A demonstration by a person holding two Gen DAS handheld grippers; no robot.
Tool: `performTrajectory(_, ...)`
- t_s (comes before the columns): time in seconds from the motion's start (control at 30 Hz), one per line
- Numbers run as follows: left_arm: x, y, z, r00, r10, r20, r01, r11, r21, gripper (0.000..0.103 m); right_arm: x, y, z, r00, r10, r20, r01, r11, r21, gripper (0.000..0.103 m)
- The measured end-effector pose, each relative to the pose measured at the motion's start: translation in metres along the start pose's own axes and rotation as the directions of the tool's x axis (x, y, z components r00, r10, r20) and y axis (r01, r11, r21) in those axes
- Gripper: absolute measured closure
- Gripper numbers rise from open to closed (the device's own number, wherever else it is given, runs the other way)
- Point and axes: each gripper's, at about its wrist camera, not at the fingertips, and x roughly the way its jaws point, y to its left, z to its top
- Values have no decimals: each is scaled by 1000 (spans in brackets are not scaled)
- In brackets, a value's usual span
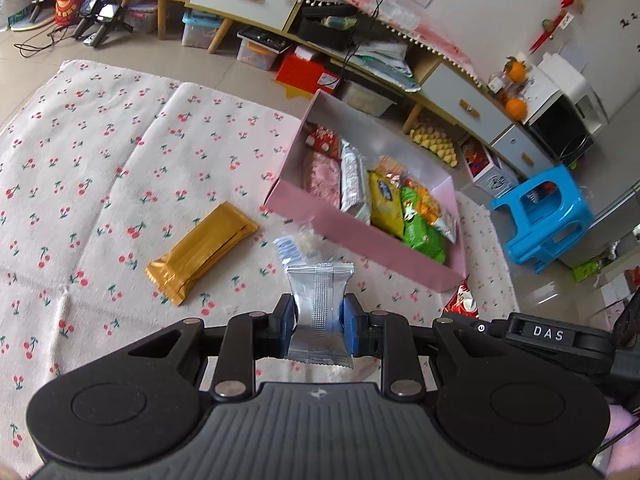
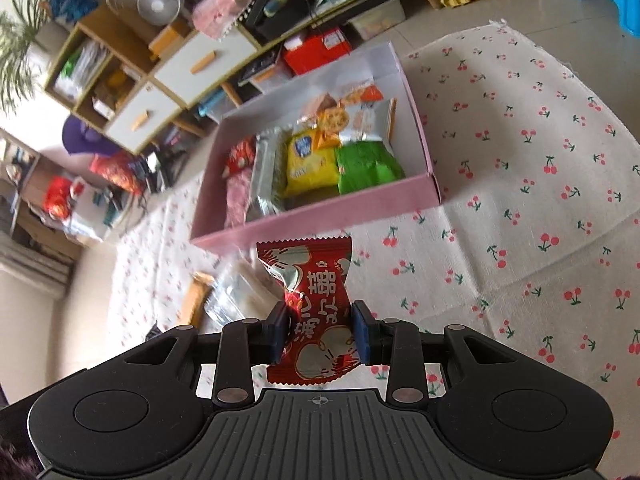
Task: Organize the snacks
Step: 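Carry both packets into the pink box and open both tools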
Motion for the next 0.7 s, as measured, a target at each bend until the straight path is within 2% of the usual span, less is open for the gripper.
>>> performTrajectory(0.27, 26, -15, 43, 999, 7, 54, -10, 999, 53, 80, 0, -5, 8, 999, 28, 19, -29, 998, 54, 70)
performTrajectory(0.47, 61, -12, 69, 999, 11, 46, -12, 999, 37, 80, 7, -10, 16, 999, 32, 28, -34, 995, 89, 70)
performTrajectory(0.7, 87, -10, 83, 997, 45, 60, -50, 995, 81, 79, 17, -11, 23, 999, 27, 40, -30, 995, 94, 70)
